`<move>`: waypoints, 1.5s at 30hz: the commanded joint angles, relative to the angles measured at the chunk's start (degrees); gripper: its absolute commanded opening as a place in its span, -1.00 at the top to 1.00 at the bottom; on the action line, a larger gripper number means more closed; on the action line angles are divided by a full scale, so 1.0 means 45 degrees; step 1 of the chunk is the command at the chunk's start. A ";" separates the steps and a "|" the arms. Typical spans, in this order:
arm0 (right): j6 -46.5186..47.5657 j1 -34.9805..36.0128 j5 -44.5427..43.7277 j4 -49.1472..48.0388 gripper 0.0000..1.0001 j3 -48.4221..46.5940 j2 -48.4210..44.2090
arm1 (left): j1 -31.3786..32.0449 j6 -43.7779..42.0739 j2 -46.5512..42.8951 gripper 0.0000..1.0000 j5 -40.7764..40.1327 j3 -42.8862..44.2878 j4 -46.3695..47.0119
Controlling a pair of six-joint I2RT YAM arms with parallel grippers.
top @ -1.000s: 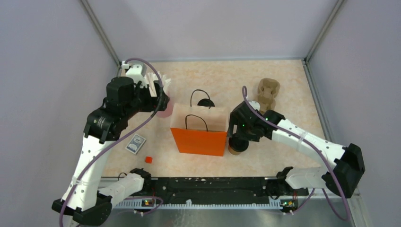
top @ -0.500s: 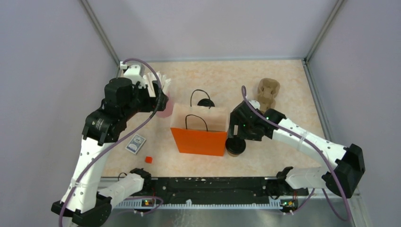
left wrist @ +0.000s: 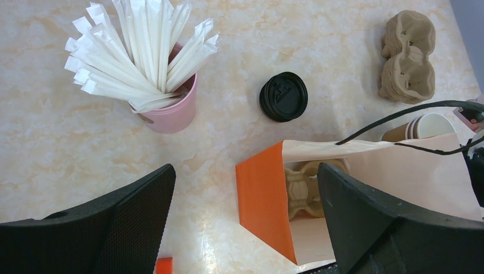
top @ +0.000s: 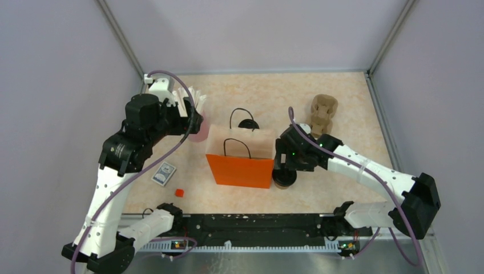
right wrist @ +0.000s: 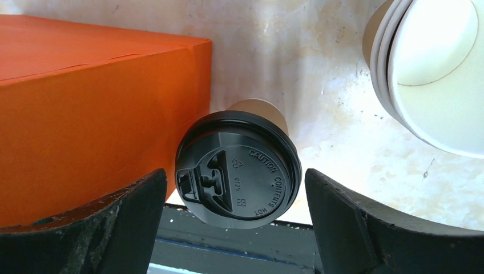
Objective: Pack the takeout coffee
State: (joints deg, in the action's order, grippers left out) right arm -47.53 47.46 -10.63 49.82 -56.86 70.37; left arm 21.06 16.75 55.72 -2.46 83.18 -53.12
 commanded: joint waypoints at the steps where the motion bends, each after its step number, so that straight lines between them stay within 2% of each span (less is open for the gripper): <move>1: 0.0361 -0.0024 -0.0086 -0.0238 -0.79 -0.0135 0.0002 | -0.0009 -0.0032 -0.0218 -0.98 -0.0069 0.0061 0.0545; 24: 0.0587 0.1002 -0.1131 0.0622 -0.79 -0.1285 0.0945 | 0.0006 -0.0148 -0.0253 -0.97 0.0000 -0.0142 0.0571; 45: 0.0591 0.1507 -0.1355 0.0411 -0.79 -0.0752 0.1323 | 0.0007 -0.0222 -0.0339 -0.98 -0.0098 -0.0192 0.0499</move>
State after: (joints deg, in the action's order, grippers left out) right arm -45.01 53.15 -15.94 52.95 -60.12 75.83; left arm 21.06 16.34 54.96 -2.46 82.81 -53.12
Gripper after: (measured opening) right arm 0.895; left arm 0.987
